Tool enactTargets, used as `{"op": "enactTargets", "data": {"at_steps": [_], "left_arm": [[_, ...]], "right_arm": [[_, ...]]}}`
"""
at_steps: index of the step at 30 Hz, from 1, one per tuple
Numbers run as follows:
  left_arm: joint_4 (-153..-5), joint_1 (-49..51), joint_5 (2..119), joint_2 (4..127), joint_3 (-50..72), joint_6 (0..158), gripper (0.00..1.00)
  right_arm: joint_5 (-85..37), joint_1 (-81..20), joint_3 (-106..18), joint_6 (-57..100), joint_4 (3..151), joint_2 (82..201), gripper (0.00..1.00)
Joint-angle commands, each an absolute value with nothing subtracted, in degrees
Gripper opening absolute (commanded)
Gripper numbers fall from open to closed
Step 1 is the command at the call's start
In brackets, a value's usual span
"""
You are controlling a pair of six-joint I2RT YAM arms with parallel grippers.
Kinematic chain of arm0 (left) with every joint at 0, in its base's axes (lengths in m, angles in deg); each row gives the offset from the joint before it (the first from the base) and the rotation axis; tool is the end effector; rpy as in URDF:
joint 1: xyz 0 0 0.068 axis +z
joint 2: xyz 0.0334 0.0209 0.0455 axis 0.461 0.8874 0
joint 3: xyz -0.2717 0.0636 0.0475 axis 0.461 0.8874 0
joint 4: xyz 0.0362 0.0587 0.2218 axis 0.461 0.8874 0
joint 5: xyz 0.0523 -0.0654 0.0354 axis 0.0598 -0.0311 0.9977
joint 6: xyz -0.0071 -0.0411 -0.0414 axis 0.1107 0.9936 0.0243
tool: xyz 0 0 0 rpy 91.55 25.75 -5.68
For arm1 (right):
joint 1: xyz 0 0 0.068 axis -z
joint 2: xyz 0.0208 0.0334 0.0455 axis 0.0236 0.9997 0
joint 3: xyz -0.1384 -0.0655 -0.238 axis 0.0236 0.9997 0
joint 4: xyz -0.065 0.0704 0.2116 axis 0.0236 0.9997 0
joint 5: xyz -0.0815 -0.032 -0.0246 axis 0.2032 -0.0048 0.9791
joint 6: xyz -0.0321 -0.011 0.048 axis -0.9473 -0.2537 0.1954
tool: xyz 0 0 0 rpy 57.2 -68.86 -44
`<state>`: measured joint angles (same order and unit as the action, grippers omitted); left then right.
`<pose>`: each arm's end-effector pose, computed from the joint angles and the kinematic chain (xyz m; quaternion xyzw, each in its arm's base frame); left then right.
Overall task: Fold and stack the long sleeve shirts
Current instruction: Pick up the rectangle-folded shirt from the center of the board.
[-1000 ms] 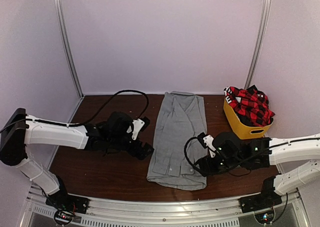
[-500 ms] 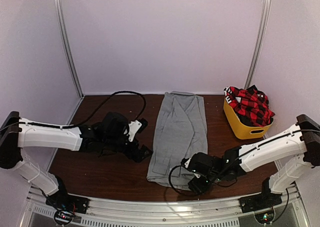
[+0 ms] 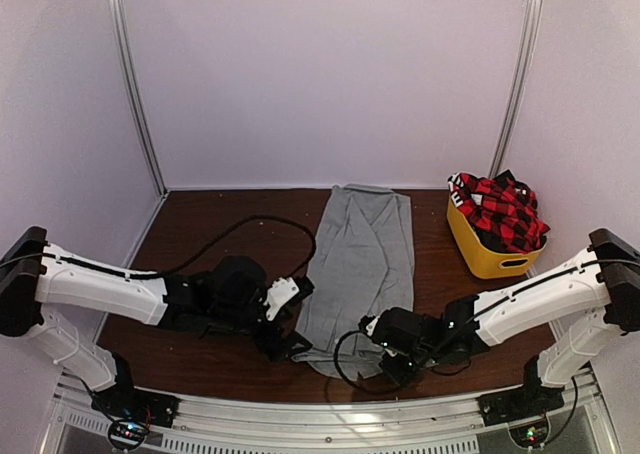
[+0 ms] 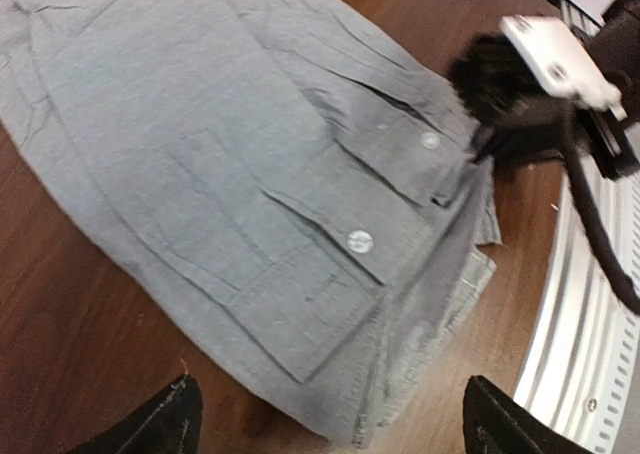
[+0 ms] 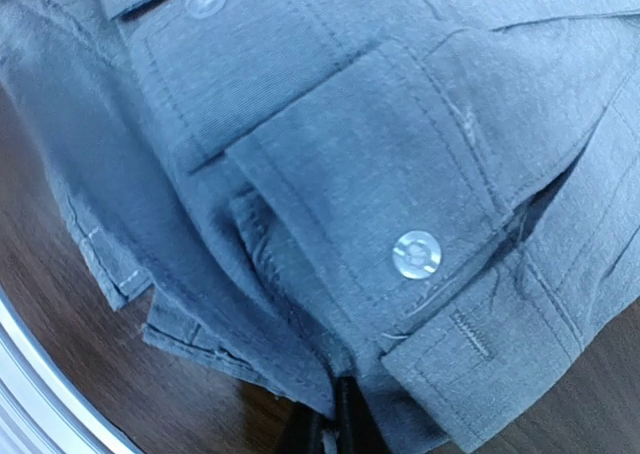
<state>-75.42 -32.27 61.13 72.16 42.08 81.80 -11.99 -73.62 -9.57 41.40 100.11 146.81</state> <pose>0.1302 -0.2343 0.2110 0.3803 0.8314 -0.2895 0.2834 0.0754 0.2262 0.1686 -0.3749 0.9085 0.1154 0.1442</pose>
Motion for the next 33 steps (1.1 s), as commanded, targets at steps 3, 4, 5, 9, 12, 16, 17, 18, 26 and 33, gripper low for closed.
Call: {"op": "enactTargets", "data": {"at_steps": [3, 4, 5, 9, 12, 16, 17, 18, 26, 33], "left_arm": [[-83.21, -38.84, 62.71, 73.17, 45.36, 75.18, 0.92], [-84.00, -39.64, 63.44, 73.44, 45.91, 74.39, 0.92], [-84.55, -40.41, 64.67, 73.91, 46.31, 73.57, 0.91], [-86.43, -41.76, 67.82, 75.30, 47.06, 70.76, 0.92], [-86.73, -42.12, 70.39, 76.83, 46.93, 68.62, 0.92], [-86.53, -42.90, 69.91, 78.54, 46.51, 65.79, 0.92], [-86.34, -42.96, 69.85, 78.86, 46.50, 65.36, 0.92], [-86.32, -42.98, 69.98, 79.21, 46.46, 64.98, 0.92], [-85.49, -43.21, 72.83, 83.52, 44.87, 63.46, 0.77], [-85.98, -43.36, 73.35, 83.39, 43.81, 65.11, 0.34]], "right_arm": [[-13.96, -73.97, -6.77, 42.37, 99.05, 144.71, 0.00], [-14.83, -74.00, -6.48, 42.41, 98.56, 143.80, 0.00], [-15.64, -73.96, -6.12, 42.43, 98.09, 142.86, 0.00], [-18.70, -73.86, -5.00, 42.66, 96.76, 140.01, 0.00], [-19.74, -73.74, -4.33, 42.91, 96.28, 138.30, 0.00], [-20.38, -73.20, -3.55, 43.23, 96.25, 136.27, 0.00], [-20.49, -73.04, -3.41, 43.36, 96.25, 135.77, 0.00], [-20.56, -72.87, -3.24, 43.35, 96.25, 135.40, 0.00], [-21.80, -71.98, -2.51, 43.55, 95.27, 134.02, 0.00], [-22.75, -71.86, -0.99, 44.53, 94.06, 134.34, 0.00]]}}
